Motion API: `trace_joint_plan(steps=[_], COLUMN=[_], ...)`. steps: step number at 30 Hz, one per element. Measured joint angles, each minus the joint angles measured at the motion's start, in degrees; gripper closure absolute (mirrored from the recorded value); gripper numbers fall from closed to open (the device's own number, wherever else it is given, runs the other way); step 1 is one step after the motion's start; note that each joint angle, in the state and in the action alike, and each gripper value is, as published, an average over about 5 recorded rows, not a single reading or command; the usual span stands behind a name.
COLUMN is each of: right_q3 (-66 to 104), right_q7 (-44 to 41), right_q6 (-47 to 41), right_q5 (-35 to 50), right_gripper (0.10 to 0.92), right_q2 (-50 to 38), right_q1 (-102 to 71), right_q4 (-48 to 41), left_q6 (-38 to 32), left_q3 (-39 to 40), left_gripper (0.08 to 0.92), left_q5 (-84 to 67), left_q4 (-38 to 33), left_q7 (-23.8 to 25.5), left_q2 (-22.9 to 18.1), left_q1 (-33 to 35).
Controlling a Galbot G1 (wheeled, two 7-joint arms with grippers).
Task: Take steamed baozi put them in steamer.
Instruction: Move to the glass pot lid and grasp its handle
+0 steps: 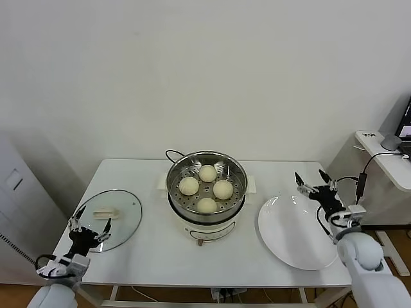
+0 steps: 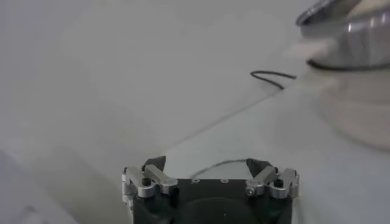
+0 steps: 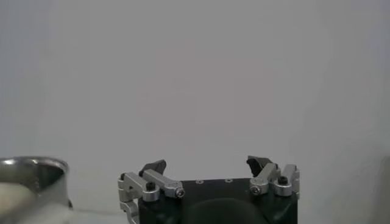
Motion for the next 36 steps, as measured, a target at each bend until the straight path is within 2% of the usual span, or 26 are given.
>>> trace_joint_plan(steps=[10, 18, 26, 36], right_q3=[2.6, 3.3, 2.4, 1.7], right_q7=[-1.2, -2.0, -2.4, -2.9], right_q6=[1.1, 1.7, 2.1, 2.6], right_q5=[-3.3, -5.1, -6.5, -7.4], right_gripper=[0.203, 0.203, 0.203, 0.203], right_q2=[4.7, 6.9, 7.5, 7.7], right_q1=[-2.9, -3.8, -3.6, -3.0], right_q4=[-1.2, -1.9, -2.7, -4.1], left_q6=[-11.1, -15.2, -17.4, -18.0], left_q3=[-2.2, -4.3, -5.8, -5.8], left_gripper=[0.177, 0.177, 0.177, 0.177], left_q5=[29.5, 48.4, 57.5, 60.9], left_q4=[8.4, 14.3, 19.2, 23.6], left_q7=[-3.4, -6.0, -8.1, -9.1], left_q2=[-3.4, -5.7, -7.5, -8.3], left_q1=[-2.7, -5.8, -7.8, -11.0])
